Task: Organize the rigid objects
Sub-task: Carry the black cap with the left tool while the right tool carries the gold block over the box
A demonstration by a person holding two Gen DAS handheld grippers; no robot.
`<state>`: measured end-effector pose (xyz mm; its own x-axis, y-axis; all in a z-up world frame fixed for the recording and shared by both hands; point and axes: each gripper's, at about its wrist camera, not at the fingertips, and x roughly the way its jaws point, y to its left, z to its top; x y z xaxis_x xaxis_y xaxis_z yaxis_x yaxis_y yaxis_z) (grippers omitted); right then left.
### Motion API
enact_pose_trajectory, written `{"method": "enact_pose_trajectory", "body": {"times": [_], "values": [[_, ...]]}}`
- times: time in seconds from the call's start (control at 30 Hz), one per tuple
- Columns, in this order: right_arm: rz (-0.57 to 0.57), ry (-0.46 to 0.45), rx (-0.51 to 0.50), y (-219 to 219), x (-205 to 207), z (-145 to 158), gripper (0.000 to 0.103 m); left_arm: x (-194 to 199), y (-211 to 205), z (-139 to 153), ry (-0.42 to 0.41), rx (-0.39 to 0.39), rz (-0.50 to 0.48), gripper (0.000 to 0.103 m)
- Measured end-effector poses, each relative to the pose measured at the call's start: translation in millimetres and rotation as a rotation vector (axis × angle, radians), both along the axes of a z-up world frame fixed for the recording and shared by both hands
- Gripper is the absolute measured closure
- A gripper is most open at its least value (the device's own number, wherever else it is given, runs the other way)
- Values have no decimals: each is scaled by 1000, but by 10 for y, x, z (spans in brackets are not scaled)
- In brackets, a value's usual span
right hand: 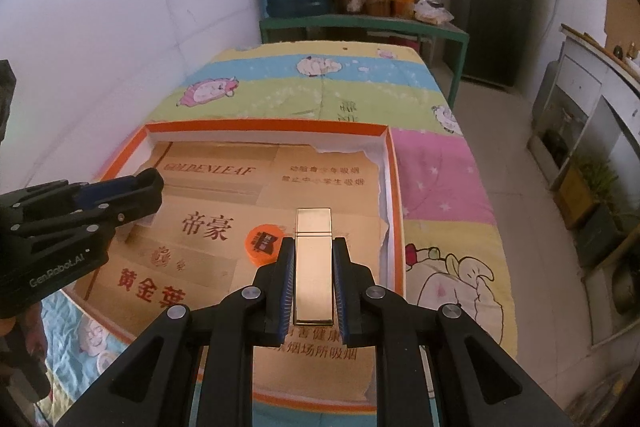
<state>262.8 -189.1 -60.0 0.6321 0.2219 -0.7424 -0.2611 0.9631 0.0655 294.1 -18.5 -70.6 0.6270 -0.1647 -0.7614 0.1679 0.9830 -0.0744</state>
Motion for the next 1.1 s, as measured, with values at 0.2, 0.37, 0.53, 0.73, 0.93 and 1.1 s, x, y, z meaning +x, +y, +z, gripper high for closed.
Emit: {"method": "enact_pose_trajectory", "body": {"times": [0.2,0.37,0.53,0.73,0.93,1.1], "values": [[5,29,-11,24,96,-113,85,65,-5,-87,23,-1,5,73],[11,47,-21,45,161,-180,85,121,-11,-158,43,3,6,73],[15,63,-29,67,210,-245,85,169,-18,-247,68,7,4,73],[16,82,-36,78,254,-322,85,205,-20,-325,84,6,4,73],[19,82,-38,91,268,-347,85,210,-19,-342,82,7,2,73],[14,78,-37,80,270,-344,85,220,12,-356,80,-9,-8,73]]}}
